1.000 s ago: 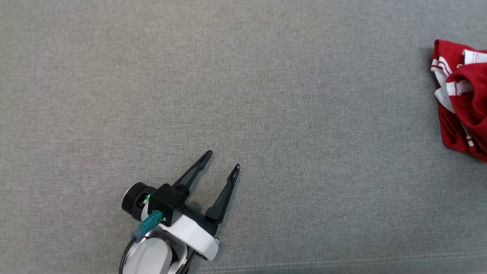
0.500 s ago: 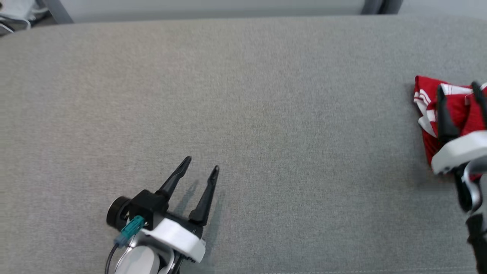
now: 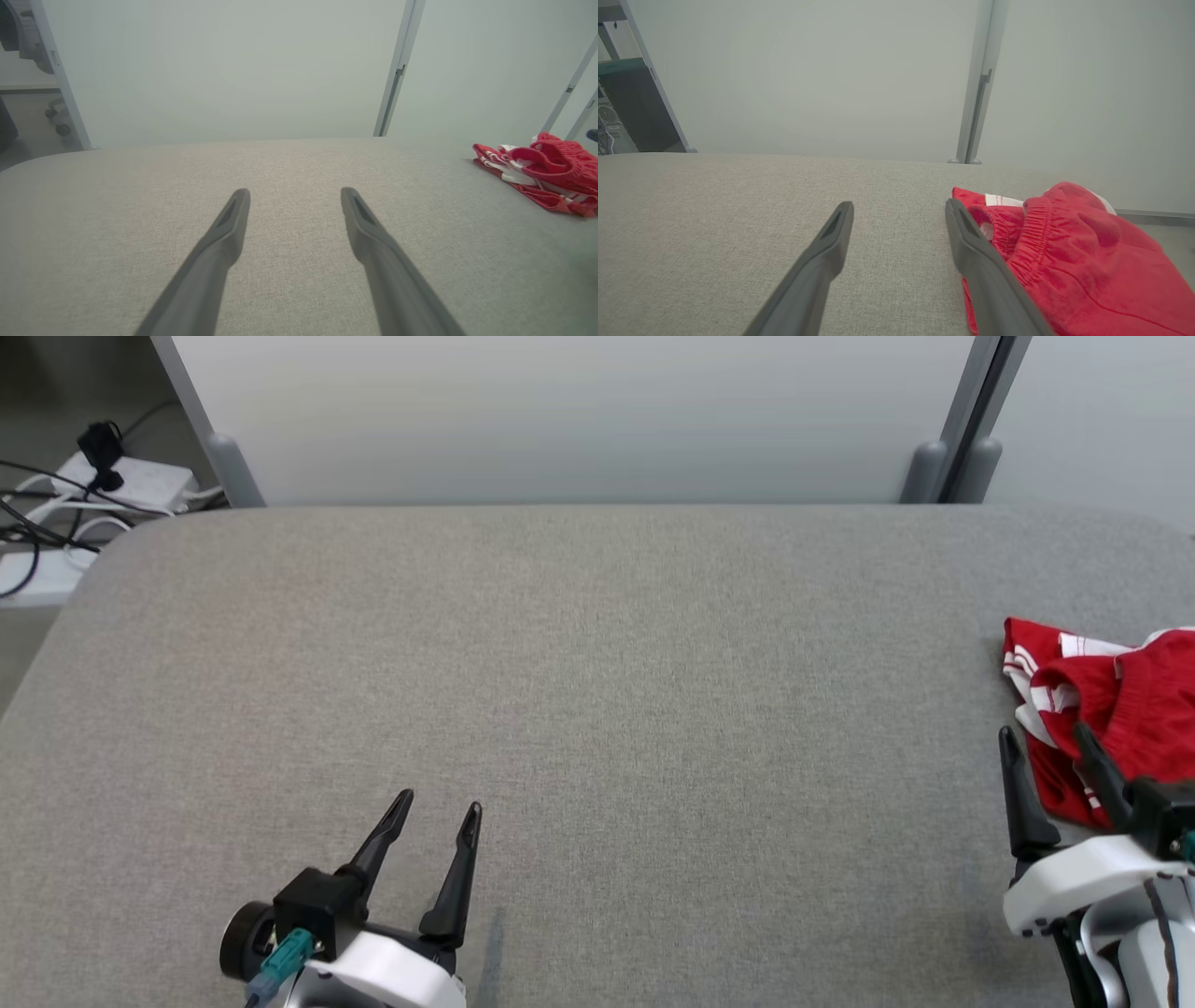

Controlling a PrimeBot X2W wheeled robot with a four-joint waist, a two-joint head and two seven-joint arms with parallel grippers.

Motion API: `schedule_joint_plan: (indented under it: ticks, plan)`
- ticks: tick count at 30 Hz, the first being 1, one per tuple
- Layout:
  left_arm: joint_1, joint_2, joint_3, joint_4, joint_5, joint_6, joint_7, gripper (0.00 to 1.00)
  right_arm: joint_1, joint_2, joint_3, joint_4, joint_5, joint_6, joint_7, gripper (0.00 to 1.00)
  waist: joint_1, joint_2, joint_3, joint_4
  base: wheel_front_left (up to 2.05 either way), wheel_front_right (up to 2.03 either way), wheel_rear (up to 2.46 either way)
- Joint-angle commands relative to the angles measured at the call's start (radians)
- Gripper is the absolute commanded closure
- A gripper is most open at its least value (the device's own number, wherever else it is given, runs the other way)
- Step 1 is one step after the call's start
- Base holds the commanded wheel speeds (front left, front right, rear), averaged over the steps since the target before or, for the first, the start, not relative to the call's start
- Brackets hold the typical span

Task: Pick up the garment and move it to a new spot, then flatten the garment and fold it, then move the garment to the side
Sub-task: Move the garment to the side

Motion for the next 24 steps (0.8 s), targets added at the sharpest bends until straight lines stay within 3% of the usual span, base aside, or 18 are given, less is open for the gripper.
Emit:
schedule_joint_plan:
  ticks: [1,24]
  plan:
    - [-0.007,0.005,0.047,-0.023,0.019,0.017,-0.010,0.00,0.016,-0.001,0.010,-0.044,-0.005,0.000,-0.001,0.00,0.0000,0.0000,-0.028,0.006,0.00,0.00,0.00]
    - [0.075,-0.007,0.207,-0.042,0.084,0.083,-0.010,0.00,0.171,0.054,-0.093,-0.214,-0.031,0.000,0.017,0.00,0.0000,0.0000,-0.095,0.009,0.00,0.00,0.00]
